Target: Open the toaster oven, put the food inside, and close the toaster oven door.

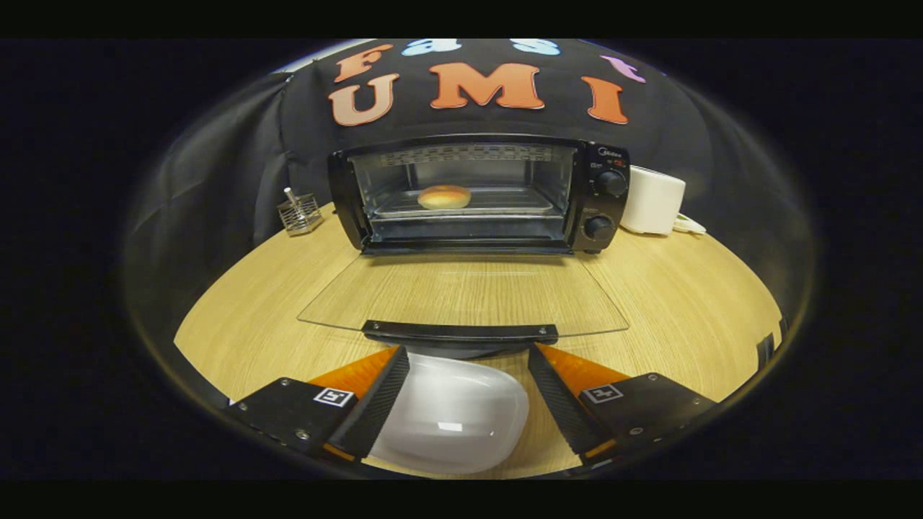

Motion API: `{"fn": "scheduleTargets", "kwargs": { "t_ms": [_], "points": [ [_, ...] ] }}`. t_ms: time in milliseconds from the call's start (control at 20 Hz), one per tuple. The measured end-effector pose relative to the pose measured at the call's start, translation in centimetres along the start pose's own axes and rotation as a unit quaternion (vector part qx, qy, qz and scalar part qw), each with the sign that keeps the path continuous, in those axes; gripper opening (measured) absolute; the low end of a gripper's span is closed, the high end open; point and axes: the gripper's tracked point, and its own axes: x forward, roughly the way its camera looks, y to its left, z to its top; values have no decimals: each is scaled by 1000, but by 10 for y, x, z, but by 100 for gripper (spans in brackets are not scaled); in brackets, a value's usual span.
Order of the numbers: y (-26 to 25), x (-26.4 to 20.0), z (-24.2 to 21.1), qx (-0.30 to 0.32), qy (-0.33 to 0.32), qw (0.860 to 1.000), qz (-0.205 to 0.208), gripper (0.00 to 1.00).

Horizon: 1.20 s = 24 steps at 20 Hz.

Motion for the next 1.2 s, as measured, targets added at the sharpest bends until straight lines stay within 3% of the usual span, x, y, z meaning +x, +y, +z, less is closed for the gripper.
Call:
{"fn": "scheduleTargets", "kwargs": {
  "t_ms": [550,1200],
  "points": [
    [1,-17,38,-10,-46,999,-19,99],
    [3,-15,163,-32,-215,975,-40,100]
  ]
}}
